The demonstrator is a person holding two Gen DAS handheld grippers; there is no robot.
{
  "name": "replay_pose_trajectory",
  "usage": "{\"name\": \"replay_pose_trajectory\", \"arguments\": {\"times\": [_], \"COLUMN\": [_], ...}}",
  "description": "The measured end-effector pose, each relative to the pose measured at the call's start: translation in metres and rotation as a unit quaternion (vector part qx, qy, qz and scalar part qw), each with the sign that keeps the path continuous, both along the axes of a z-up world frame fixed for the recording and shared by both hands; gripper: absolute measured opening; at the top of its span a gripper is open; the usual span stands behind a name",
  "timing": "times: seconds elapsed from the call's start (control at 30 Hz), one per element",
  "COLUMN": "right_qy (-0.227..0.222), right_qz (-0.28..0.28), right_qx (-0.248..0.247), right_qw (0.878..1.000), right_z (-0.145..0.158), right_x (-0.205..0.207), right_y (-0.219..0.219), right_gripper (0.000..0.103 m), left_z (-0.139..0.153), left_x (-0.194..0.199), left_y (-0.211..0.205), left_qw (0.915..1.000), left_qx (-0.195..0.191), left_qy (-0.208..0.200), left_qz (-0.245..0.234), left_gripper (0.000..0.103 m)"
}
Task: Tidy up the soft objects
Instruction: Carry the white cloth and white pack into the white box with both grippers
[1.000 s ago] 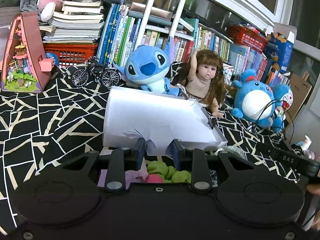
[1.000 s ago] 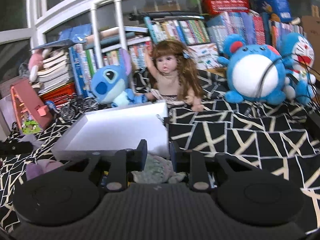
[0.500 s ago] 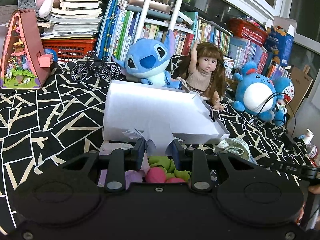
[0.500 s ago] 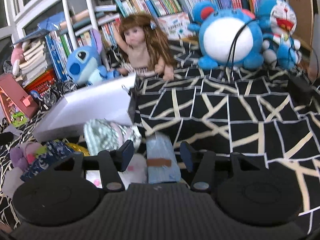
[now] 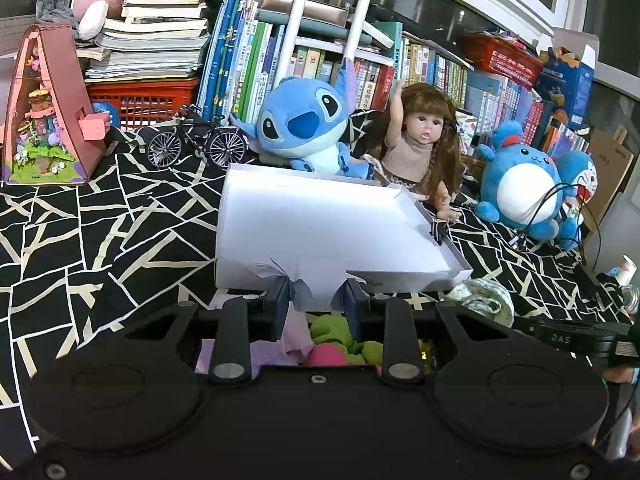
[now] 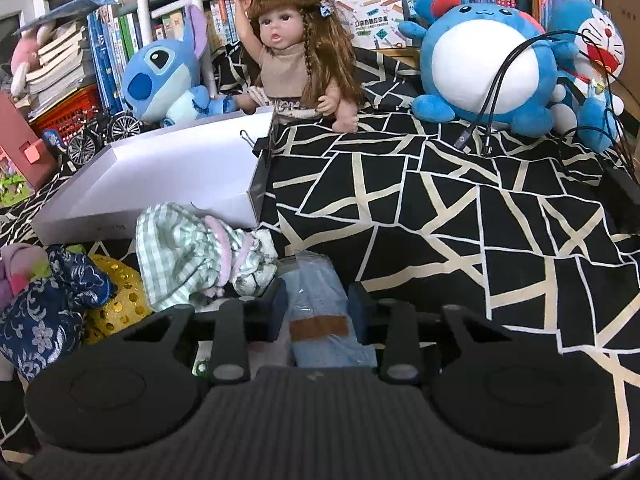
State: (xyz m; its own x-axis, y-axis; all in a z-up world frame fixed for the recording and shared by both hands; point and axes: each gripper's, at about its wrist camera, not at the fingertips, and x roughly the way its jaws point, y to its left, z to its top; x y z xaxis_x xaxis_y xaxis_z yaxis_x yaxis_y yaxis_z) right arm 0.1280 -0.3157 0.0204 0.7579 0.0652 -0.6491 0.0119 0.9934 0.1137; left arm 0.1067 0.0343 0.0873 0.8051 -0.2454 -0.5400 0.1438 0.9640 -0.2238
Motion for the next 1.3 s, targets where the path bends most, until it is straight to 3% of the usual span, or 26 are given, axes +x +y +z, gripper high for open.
{"name": "replay_pose_trajectory", "arguments": {"times": [0.27, 0.43, 0.6, 0.73, 0.87, 1.3], "right_qy": [-0.032, -0.046, -0.020, 0.005, 0.026, 0.058], "right_qz": [-0.016, 0.002, 0.032, 0.031, 0.029, 0.028], "right_qx": [0.010, 0.049, 0.104, 0.118, 0.133, 0.123], "right_qw": [0.999, 0.998, 0.994, 0.992, 0.990, 0.990], "right_z": [0.026, 0.052, 0.063, 0.057, 0.040, 0.005], "right_x": [0.008, 0.031, 0.072, 0.106, 0.131, 0.154], "right_y": [-0.007, 0.003, 0.028, 0.052, 0.071, 0.096], "right_gripper": [0.037, 0.038, 0.038, 0.038, 0.038, 0.039], "left_z": [0.004, 0.011, 0.015, 0.007, -0.008, -0.050], "left_x": [0.014, 0.037, 0.076, 0.113, 0.142, 0.173], "left_y": [0.003, 0.001, -0.005, -0.014, -0.025, -0.038], "left_qw": [1.0000, 0.9998, 0.9991, 0.9978, 0.9973, 0.9931], "left_qx": [-0.006, -0.019, -0.037, -0.046, -0.030, -0.009], "left_qy": [0.000, 0.002, 0.022, 0.047, 0.066, 0.114], "left_qz": [0.003, 0.003, -0.003, 0.004, 0.012, 0.026], "left_gripper": [0.027, 0.028, 0.028, 0.028, 0.028, 0.028]}}
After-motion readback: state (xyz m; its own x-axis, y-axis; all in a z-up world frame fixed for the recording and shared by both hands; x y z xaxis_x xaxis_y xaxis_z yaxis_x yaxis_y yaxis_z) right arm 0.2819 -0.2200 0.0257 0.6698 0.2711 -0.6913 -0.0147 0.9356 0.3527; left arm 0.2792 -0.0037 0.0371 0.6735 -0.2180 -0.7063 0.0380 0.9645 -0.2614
